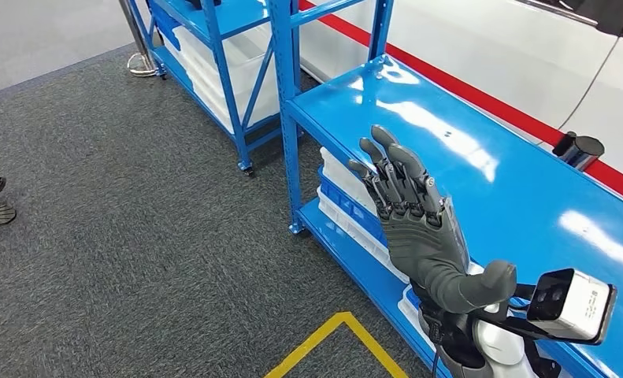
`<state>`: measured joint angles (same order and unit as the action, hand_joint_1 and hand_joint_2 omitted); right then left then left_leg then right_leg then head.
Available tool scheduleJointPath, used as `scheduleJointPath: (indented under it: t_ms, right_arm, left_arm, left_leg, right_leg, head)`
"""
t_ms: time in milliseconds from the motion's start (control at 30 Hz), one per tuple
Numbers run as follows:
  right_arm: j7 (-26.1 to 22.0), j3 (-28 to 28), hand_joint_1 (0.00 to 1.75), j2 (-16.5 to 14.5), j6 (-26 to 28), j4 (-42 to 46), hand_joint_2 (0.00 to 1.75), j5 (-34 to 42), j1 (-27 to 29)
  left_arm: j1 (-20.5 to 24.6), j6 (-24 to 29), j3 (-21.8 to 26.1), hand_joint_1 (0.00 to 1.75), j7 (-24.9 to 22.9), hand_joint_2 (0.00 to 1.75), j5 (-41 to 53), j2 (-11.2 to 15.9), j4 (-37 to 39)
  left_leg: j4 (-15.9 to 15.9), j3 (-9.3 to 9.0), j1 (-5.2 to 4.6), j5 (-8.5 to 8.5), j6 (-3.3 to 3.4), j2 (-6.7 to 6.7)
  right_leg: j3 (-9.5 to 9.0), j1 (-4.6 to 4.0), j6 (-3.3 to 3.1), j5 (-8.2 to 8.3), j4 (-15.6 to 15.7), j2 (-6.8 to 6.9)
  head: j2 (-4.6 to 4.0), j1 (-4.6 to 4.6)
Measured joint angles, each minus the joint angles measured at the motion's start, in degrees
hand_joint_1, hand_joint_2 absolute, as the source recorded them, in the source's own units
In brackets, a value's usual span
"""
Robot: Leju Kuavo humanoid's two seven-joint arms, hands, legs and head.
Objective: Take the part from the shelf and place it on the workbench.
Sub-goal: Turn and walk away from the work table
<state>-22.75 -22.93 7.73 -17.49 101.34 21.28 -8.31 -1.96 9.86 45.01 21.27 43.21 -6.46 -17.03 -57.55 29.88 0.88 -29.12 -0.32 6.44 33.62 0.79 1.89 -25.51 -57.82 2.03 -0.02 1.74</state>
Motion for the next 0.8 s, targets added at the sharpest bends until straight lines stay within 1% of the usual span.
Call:
scheduleJointPath:
  t_ms: [33, 67, 100, 133, 167, 200, 233, 267, 300, 333, 367, 400, 433, 467, 500, 533, 567, 600, 633, 667, 700, 733, 767, 800]
  right_arm:
    - [0.0, 0.0, 0.00, 0.0, 0.0, 0.0, 0.00, 0.0, -0.1]
    - [0.0, 0.0, 0.00, 0.0, 0.0, 0.0, 0.00, 0.1, -0.1]
    - [0.0, 0.0, 0.00, -0.1, 0.0, 0.0, 0.00, 0.1, -0.1]
    - [0.0, 0.0, 0.00, -0.2, 0.0, -0.1, 0.00, 0.2, -0.1]
    - [0.0, 0.0, 0.00, -0.2, 0.0, -0.1, 0.00, 0.2, -0.1]
    - [0.0, 0.0, 0.00, -0.2, 0.0, -0.1, 0.00, 0.2, 0.0]
    - [0.0, 0.0, 0.00, -0.2, 0.0, -0.2, 0.00, 0.1, 0.0]
    - [0.0, 0.0, 0.00, -0.2, 0.0, -0.2, 0.00, 0.1, 0.1]
    - [0.0, 0.0, 0.00, -0.2, 0.0, -0.2, 0.00, 0.1, 0.1]
    - [0.0, 0.0, 0.00, -0.2, 0.0, -0.2, 0.00, 0.1, 0.0]
    - [0.0, -0.1, 0.00, -0.2, 0.0, -0.2, 0.00, 0.1, 0.0]
    - [0.0, -0.1, 0.00, -0.3, 0.0, -0.2, 0.00, 0.1, 0.0]
    - [0.0, -0.1, 0.00, -0.3, 0.0, -0.2, 0.00, 0.1, 0.0]
    - [0.0, -0.1, 0.00, -0.2, 0.0, -0.2, 0.00, 0.1, 0.0]
    - [0.0, -0.1, 0.00, -0.2, 0.0, -0.2, 0.00, 0.1, 0.1]
    - [0.0, 0.0, 0.00, -0.1, 0.0, -0.2, 0.00, 0.1, 0.0]
    - [0.0, 0.0, 0.00, -0.1, 0.0, -0.2, 0.00, 0.2, 0.0]
    - [0.0, -0.1, 0.00, 0.0, 0.0, -0.2, 0.00, 0.2, 0.0]
    - [0.0, -0.1, 0.00, 0.0, 0.0, -0.2, 0.00, 0.2, 0.0]
    - [0.0, -0.1, 0.00, 0.0, 0.0, -0.2, 0.00, 0.2, 0.0]
    - [0.0, -0.1, 0.00, 0.1, 0.0, -0.2, 0.00, 0.2, 0.1]
    - [0.0, -0.1, 0.00, 0.1, 0.0, -0.2, 0.00, 0.2, 0.1]
    - [0.0, -0.1, 0.00, 0.2, 0.1, -0.2, 0.00, 0.3, 0.1]
    - [0.0, -0.1, 0.00, 0.2, 0.2, -0.2, 0.00, 0.3, 0.1]
  left_arm:
    - [0.1, 0.0, 0.0, 0.00, 0.0, 0.00, 0.0, 0.0, 0.0]
    - [0.1, 0.0, 0.0, 0.00, 0.0, 0.00, 0.0, -0.1, 0.0]
    - [0.0, 0.0, 0.0, 0.00, 0.0, 0.00, 0.0, -0.1, 0.0]
    - [0.0, 0.0, 0.1, 0.00, 0.0, 0.00, 0.0, -0.1, 0.0]
    - [-0.2, 0.0, 0.2, 0.00, 0.0, 0.00, 0.0, 0.0, 0.0]
    - [-0.3, 0.0, 0.2, 0.00, 0.0, 0.00, 0.0, 0.0, 0.0]
    - [-0.3, 0.0, 0.3, 0.00, 0.0, 0.00, 0.0, 0.0, 0.0]
    - [-0.3, 0.0, 0.3, 0.00, 0.0, 0.00, 0.0, 0.0, 0.0]
    - [-0.3, 0.0, 0.3, 0.00, 0.0, 0.00, 0.0, 0.0, 0.0]
    - [-0.3, 0.0, 0.3, 0.00, 0.0, 0.00, 0.0, 0.0, 0.0]
    - [-0.3, 0.0, 0.3, 0.00, 0.0, 0.00, 0.0, 0.0, 0.0]
    - [-0.3, 0.0, 0.3, 0.00, 0.0, 0.00, 0.0, 0.0, 0.0]
    - [-0.3, 0.0, 0.3, 0.00, 0.0, 0.00, 0.0, 0.0, 0.0]
    - [-0.2, 0.0, 0.3, 0.00, 0.0, 0.00, 0.0, 0.0, 0.0]
    - [-0.2, 0.0, 0.3, 0.00, 0.0, 0.00, 0.0, 0.0, 0.0]
    - [-0.1, 0.0, 0.4, 0.00, 0.0, 0.00, 0.0, 0.0, 0.0]
    - [-0.1, 0.0, 0.4, 0.00, 0.0, 0.00, 0.0, 0.0, 0.0]
    - [-0.2, 0.0, 0.4, 0.00, 0.0, 0.00, 0.0, 0.0, 0.0]
    - [-0.2, 0.0, 0.4, 0.00, 0.0, 0.00, 0.0, 0.0, 0.0]
    - [-0.3, 0.0, 0.5, 0.00, 0.0, 0.00, 0.0, 0.1, 0.0]
    - [-0.3, 0.0, 0.5, 0.00, 0.0, 0.00, 0.0, 0.0, 0.0]
    - [-0.3, 0.0, 0.6, 0.00, 0.0, 0.00, 0.0, 0.0, 0.0]
    - [-0.3, 0.0, 0.6, 0.00, 0.0, 0.00, 0.0, 0.0, 0.0]
    - [-0.3, 0.0, 0.6, 0.00, 0.0, 0.00, 0.0, -0.1, 0.0]
  left_leg:
    - [-1.1, 0.40, 0.19, -0.89, -0.27, -1.09]
    - [-3.5, 1.45, 0.32, -2.37, -0.47, -2.72]
    - [-7.1, 3.26, 0.40, -4.26, -0.56, -4.61]
    - [-11.1, 5.36, 0.38, -6.08, -0.54, -5.81]
    - [-14.6, 7.32, 0.35, -7.19, -0.50, -6.35]
    - [-16.4, 8.61, 0.33, -7.24, -0.40, -6.56]
    - [-15.8, 8.76, 0.33, -6.02, -0.24, -6.65]
    - [-13.1, 7.83, 0.34, -3.88, -0.05, -6.85]
    - [-9.2, 6.17, 0.39, -1.48, 0.13, -7.62]
    - [-5.3, 4.46, 0.43, 0.20, 0.26, -8.73]
    - [-2.5, 3.21, 0.42, 1.17, 0.36, -9.57]
    - [-1.1, 2.60, 0.32, 1.38, 0.50, -10.15]
    - [-0.8, 2.47, 0.12, 1.20, 0.67, -10.05]
    - [-0.7, 2.32, -0.04, 1.34, 1.00, -9.42]
    - [-0.4, 2.09, -0.08, 1.56, 1.43, -8.79]
    - [-0.1, 1.85, -0.05, 1.79, 1.86, -8.14]
    - [0.1, 1.63, 0.03, 1.98, 2.25, -7.43]
    - [0.3, 1.59, 0.04, 2.07, 2.50, -6.69]
    - [0.3, 1.63, -0.01, 2.05, 2.64, -5.99]
    - [0.3, 1.69, -0.05, 2.01, 2.68, -5.22]
    - [0.3, 1.74, -0.08, 1.97, 2.68, -4.44]
    - [0.2, 1.73, -0.08, 1.92, 2.63, -3.75]
    - [0.2, 1.65, -0.06, 1.84, 2.51, -3.09]
    - [0.2, 1.50, -0.03, 1.71, 2.32, -2.45]
  right_leg:
    - [-0.07, 0.20, -0.47, 0.08, 0.1, -0.70]
    - [-0.18, 0.43, -0.95, 0.17, 0.2, -1.35]
    - [-0.17, 0.49, -1.29, 0.20, 0.2, -1.98]
    - [-0.14, 0.38, -1.58, 0.20, 0.2, -2.65]
    - [-0.12, 0.24, -1.68, 0.20, 0.2, -3.37]
    - [-0.15, 0.11, -1.70, 0.19, 0.1, -4.14]
    - [-0.22, 0.02, -1.69, 0.19, 0.1, -4.89]
    - [-0.34, -0.03, -1.68, 0.18, 0.1, -5.65]
    - [-0.45, -0.04, -1.67, 0.18, 0.1, -6.37]
    - [-0.45, -0.20, -1.59, 0.15, 0.0, -7.01]
    - [-0.35, -0.30, -1.44, 0.15, 0.0, -7.59]
    - [-0.18, -0.36, -1.19, 0.20, 0.0, -8.12]
    - [0.02, -0.36, -0.85, 0.29, 0.0, -8.62]
    - [0.31, -0.22, -0.46, 0.42, 0.2, -9.16]
    - [0.58, -0.11, -0.16, 0.37, 0.0, -8.83]
    - [1.17, -0.11, -0.02, -0.12, -0.9, -7.68]
    - [2.17, -0.16, -0.01, -1.07, -2.7, -6.18]
    - [3.79, -0.14, -0.15, -2.66, -6.1, -4.38]
    - [5.85, -0.13, -0.22, -4.42, -10.1, -3.29]
    - [7.77, -0.03, -0.13, -5.81, -13.9, -2.87]
    - [9.08, 0.07, 0.14, -6.57, -16.5, -2.65]
    - [9.05, 0.15, 0.61, -6.29, -16.5, -2.48]
    - [7.73, 0.22, 1.17, -5.22, -14.2, -2.17]
    - [5.26, 0.25, 1.70, -3.65, -9.7, -1.25]
  head:
    - [0.00, -0.05]
    - [0.00, -0.11]
    - [0.00, -0.19]
    - [0.00, -0.22]
    - [0.00, -0.24]
    - [0.00, -0.25]
    - [0.00, -0.25]
    - [0.00, -0.25]
    - [0.00, -0.25]
    - [0.00, -0.24]
    - [0.00, -0.23]
    - [0.00, -0.21]
    - [0.00, -0.21]
    - [0.00, -0.21]
    - [0.00, -0.21]
    - [0.00, -0.15]
    - [0.00, -0.05]
    - [0.00, 0.03]
    - [0.00, 0.11]
    - [0.00, 0.13]
    - [0.00, 0.13]
    - [0.00, 0.14]
    - [0.00, 0.14]
    - [0.00, 0.14]
